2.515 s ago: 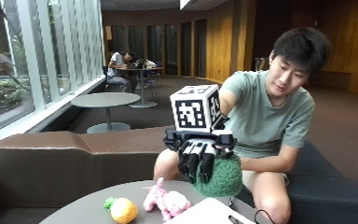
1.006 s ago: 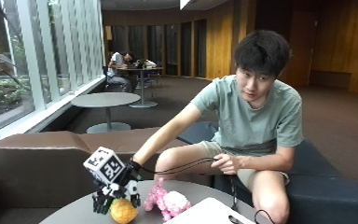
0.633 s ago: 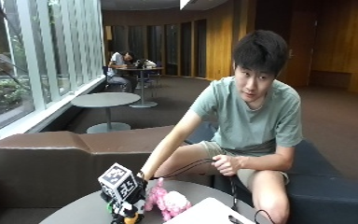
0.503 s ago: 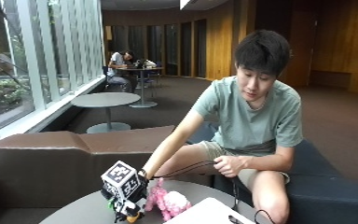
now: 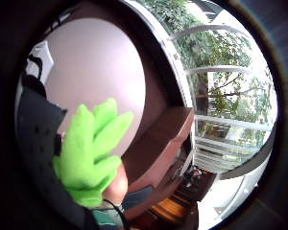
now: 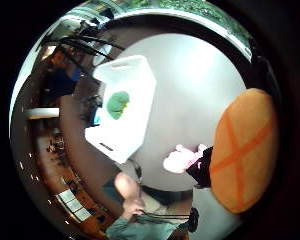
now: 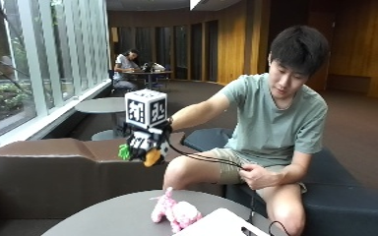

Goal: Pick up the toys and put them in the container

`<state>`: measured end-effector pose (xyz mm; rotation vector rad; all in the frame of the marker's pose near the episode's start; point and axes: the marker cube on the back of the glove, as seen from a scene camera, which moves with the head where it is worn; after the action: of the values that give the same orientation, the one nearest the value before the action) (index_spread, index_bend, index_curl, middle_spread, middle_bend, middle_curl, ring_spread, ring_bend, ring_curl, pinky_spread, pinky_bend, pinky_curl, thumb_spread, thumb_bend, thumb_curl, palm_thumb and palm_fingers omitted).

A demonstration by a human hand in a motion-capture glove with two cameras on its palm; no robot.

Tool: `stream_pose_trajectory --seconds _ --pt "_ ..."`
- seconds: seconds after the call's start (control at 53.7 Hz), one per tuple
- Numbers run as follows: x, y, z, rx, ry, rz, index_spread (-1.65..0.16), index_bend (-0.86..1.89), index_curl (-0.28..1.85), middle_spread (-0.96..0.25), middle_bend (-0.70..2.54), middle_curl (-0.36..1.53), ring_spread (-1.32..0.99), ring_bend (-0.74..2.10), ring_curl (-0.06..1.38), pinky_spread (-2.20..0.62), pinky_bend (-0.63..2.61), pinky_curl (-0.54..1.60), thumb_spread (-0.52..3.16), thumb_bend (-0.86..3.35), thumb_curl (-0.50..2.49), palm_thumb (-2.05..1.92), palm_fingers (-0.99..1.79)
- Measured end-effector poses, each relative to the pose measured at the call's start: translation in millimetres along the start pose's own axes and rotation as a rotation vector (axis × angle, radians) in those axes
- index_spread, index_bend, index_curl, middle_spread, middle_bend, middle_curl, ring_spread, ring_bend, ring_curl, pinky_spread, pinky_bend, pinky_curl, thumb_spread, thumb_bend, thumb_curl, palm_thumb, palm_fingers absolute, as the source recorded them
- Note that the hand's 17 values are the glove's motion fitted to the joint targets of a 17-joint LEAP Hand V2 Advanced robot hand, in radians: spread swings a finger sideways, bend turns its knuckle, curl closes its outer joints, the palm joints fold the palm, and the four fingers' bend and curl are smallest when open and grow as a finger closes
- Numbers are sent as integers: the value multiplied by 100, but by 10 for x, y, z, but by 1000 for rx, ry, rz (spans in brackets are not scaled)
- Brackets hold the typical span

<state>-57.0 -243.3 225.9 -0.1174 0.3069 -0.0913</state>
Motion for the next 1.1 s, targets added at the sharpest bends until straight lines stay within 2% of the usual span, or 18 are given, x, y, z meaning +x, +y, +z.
stream_pose_trajectory --seconds 0.186,0.335,0.428,0.577,0.782,0.857,0.931,0.987,1.043,1.08,1.099 --pt "-550 130 -990 161 -63 -78 -40 82 66 -36 99 95 -43 129 73 -36 113 50 57 12 93 70 93" --pt "-1065 174 -1372 213 -62 -127 -41 84 76 -36 103 100 -43 132 75 -36 117 52 51 11 99 69 89" --pt "-1545 174 -1471 246 -60 -207 -41 85 82 -36 105 102 -42 134 76 -36 119 53 49 10 102 69 88" --pt "-2189 72 -1382 268 -100 -286 -42 84 91 -36 106 105 -42 137 77 -36 120 54 46 9 107 68 85" --pt "-2715 -154 -883 321 -120 -332 -42 80 101 -35 107 107 -41 138 77 -36 123 55 44 6 112 66 82" --pt "-2868 -236 -638 272 -91 -291 -43 77 104 -35 104 107 -40 138 77 -36 125 55 44 4 113 64 79" --pt "-2962 -221 -365 114 -44 -239 -42 70 106 -34 99 106 -39 136 76 -36 127 55 46 0 113 61 72" --pt "-2996 -214 -152 -48 2 -247 -40 49 103 -34 86 102 -38 133 74 -36 134 55 53 -2 110 58 49" --pt "-2993 -206 -20 -197 44 -259 -36 33 98 -32 68 94 -35 127 72 -31 132 56 78 -8 100 37 10" --pt "-2975 -202 8 -243 53 -263 -33 19 92 -27 49 88 -29 117 70 -23 136 57 86 -11 93 26 -28" --pt "-2963 -200 9 -249 51 -264 -32 14 88 -24 43 85 -25 108 67 -20 137 56 90 -11 90 21 -37"
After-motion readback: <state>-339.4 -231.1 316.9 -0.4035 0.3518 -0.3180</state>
